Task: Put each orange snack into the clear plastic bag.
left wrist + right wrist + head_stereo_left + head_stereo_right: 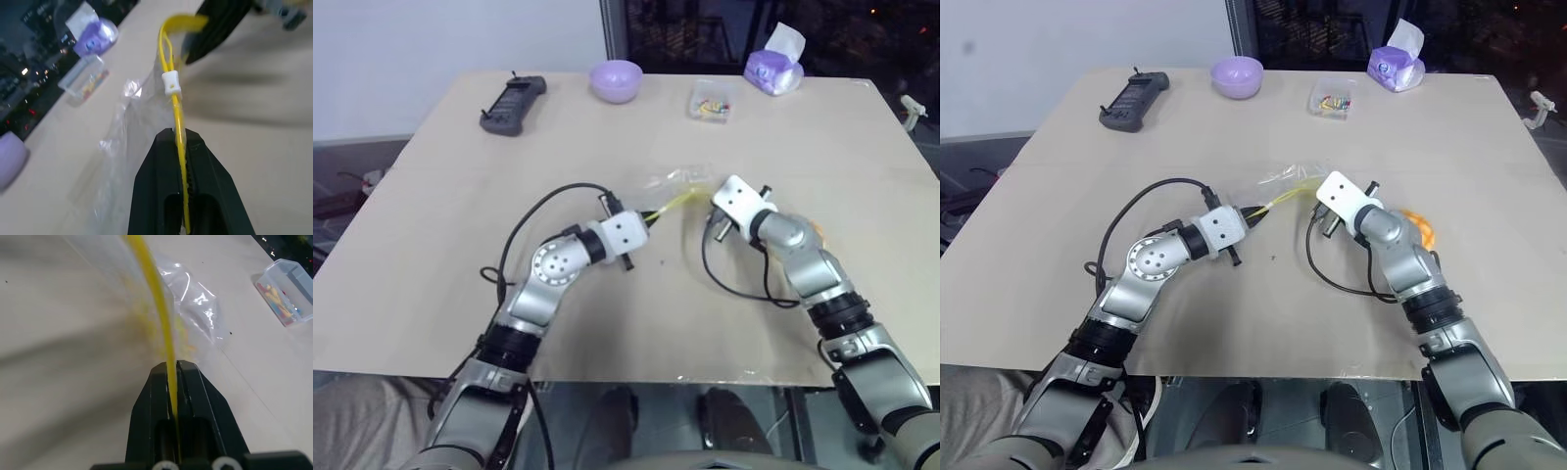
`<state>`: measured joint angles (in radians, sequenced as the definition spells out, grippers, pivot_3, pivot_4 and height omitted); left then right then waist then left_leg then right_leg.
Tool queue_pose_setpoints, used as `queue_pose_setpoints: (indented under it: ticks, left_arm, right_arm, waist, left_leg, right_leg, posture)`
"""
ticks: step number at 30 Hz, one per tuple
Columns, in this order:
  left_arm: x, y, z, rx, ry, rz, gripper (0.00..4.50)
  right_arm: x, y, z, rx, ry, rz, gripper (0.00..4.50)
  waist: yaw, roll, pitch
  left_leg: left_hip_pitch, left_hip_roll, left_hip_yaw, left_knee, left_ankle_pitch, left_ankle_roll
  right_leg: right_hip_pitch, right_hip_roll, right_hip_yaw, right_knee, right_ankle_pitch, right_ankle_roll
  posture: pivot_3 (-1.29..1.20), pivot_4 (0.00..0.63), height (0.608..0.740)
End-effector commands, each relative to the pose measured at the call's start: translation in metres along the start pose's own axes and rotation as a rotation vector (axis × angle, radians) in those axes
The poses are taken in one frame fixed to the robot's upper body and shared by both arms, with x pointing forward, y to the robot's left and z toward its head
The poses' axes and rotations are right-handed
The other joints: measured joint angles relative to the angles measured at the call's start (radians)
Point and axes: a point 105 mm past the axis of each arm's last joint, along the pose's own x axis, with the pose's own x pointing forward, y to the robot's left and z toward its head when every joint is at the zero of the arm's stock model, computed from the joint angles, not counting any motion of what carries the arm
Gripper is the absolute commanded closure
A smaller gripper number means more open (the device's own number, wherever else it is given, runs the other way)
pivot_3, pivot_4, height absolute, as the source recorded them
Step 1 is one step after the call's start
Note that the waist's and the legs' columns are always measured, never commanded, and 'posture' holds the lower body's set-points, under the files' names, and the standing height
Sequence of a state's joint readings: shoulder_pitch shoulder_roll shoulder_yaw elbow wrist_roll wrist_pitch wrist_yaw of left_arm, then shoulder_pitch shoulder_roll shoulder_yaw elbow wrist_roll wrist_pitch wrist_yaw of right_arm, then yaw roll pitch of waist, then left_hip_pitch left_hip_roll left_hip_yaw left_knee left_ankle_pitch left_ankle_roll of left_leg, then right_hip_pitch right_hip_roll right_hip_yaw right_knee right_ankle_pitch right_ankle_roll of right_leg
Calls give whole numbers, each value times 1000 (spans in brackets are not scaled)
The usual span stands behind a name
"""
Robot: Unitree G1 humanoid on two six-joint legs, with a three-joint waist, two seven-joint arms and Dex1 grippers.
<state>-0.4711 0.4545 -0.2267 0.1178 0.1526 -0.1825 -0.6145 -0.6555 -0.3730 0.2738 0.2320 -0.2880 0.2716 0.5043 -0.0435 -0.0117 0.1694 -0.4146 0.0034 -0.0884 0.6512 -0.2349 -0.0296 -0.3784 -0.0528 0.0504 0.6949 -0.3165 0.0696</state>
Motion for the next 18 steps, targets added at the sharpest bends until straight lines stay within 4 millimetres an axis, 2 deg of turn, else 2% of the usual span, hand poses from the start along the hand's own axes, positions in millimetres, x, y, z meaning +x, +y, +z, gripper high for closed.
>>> queue_pose_setpoints:
  ticks: [1, 8, 11, 12, 14, 15, 18]
  left_arm:
    - [-3, 9, 11, 22, -39, 35, 4477]
    - [-4, 8, 1, 59, 10, 31, 4477]
    - [-4, 9, -3, 59, 21, 39, 4500]
    - [-4, 9, -3, 57, 22, 42, 4500]
    - [-4, 9, -3, 56, 23, 45, 4500]
    - [-4, 9, -4, 54, 23, 45, 4500]
    - [-4, 6, -5, 50, 22, 36, 4500]
  right_arm:
    - [-1, -4, 11, -12, -35, -22, 4500]
    - [0, -3, 11, -2, -39, -11, 4500]
    - [-3, -4, 13, 15, -56, -9, 3698]
    - [-4, -4, 13, 14, -60, -2, 3247]
    - [-10, -1, 9, 9, -42, 46, 2225]
    - [-15, 1, 4, 19, -21, 93, 1195]
    - [-41, -12, 4, 56, -22, 168, 577]
  waist:
    - [0, 0, 0]
    - [0, 0, 0]
    - [0, 0, 0]
    - [0, 0, 0]
    - [2, 0, 0]
    - [3, 0, 0]
    - [7, 0, 0]
  left_leg:
    - [0, 0, 0, 0, 0, 0]
    - [0, 0, 0, 0, 0, 0]
    - [0, 0, 0, 0, 0, 0]
    - [0, 0, 0, 0, 0, 0]
    - [0, 0, 0, 0, 0, 0]
    - [0, 0, 0, 0, 0, 0]
    - [0, 0, -1, 0, 0, 1]
  right_leg:
    - [0, 0, 0, 0, 0, 0]
    - [0, 0, 0, 0, 0, 0]
    - [0, 0, 0, 0, 0, 0]
    - [0, 0, 0, 0, 0, 0]
    - [0, 0, 0, 0, 0, 0]
    - [0, 0, 0, 0, 0, 0]
    - [0, 0, 0, 0, 0, 0]
  posture:
    - [0, 150, 740]
    - [0, 150, 740]
    - [0, 150, 740]
    - [0, 150, 740]
    - [0, 150, 740]
    - [0, 150, 740]
    - [0, 150, 740]
